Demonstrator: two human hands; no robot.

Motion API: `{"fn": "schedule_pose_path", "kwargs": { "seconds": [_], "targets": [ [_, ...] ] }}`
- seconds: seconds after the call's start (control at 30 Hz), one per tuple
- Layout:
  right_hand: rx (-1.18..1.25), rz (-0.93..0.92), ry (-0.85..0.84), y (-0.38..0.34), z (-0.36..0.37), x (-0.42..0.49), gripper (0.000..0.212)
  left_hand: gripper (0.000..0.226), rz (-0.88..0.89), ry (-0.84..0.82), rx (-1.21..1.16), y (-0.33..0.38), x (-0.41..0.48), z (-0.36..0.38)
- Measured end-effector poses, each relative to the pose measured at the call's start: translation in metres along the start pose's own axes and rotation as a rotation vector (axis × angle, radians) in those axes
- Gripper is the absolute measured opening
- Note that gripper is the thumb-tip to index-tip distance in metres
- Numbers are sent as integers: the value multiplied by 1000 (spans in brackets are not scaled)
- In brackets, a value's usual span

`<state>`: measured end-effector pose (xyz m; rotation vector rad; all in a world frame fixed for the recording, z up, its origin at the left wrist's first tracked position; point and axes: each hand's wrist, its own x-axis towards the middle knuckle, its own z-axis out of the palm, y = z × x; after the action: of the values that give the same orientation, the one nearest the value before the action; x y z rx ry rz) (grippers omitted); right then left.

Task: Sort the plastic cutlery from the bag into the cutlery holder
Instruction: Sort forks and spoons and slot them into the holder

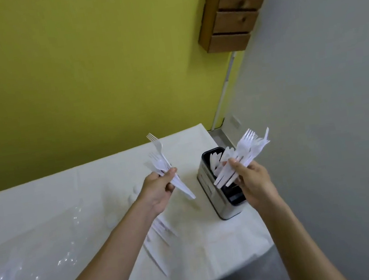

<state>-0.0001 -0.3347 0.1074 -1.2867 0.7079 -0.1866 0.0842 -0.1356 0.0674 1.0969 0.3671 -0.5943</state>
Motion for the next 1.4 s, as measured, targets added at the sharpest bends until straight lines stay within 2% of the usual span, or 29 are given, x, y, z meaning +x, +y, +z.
{"fn": "schedule_pose_path", "kwargs": {
  "seconds": [0.1,0.17,0.33,0.5,0.7,0.8,0.87,0.93,1.0,1.1,1.17,1.23,1.3,1.4],
  "targets": [
    [201,168,251,3,-19,11,2,13,-19,-33,5,-9,-6,38],
    [204,189,376,12,-20,18,7,16,24,-18,50,-19,-10,57],
    [-135,32,475,23,-9,24,17,15,221,74,144,-41,-8,79],
    [-575,-116,367,28,-13,16,28,14,330,69,206,-50,-10,84],
    [-779,-89,164,17,-23,18,23,9,404,57,334,-59,-11,91],
    [-844,-141,106,12,-27,16,19,10,431,76,339,-59,-11,94],
    [-825,-143,63,9,-30,16,23,11,446,85,334,-58,-11,94],
    [-802,-99,2,7,-33,16,43,11,462,75,339,-56,-11,93],
    [-797,-106,7,3,-36,15,54,13,474,52,379,-56,-12,92],
    [-774,-292,24,-11,-39,10,48,14,480,9,494,-57,-15,95],
    [-662,-386,-106,-22,-38,6,42,14,476,2,523,-59,-17,100],
    [-538,-411,-223,-29,-31,2,25,12,483,11,570,-59,-17,105],
    [-491,-481,-191,-28,-26,3,12,12,477,18,621,-59,-15,108],
    [-420,-518,-108,-24,-23,6,9,11,454,-5,607,-57,-12,109]
  ]
}}
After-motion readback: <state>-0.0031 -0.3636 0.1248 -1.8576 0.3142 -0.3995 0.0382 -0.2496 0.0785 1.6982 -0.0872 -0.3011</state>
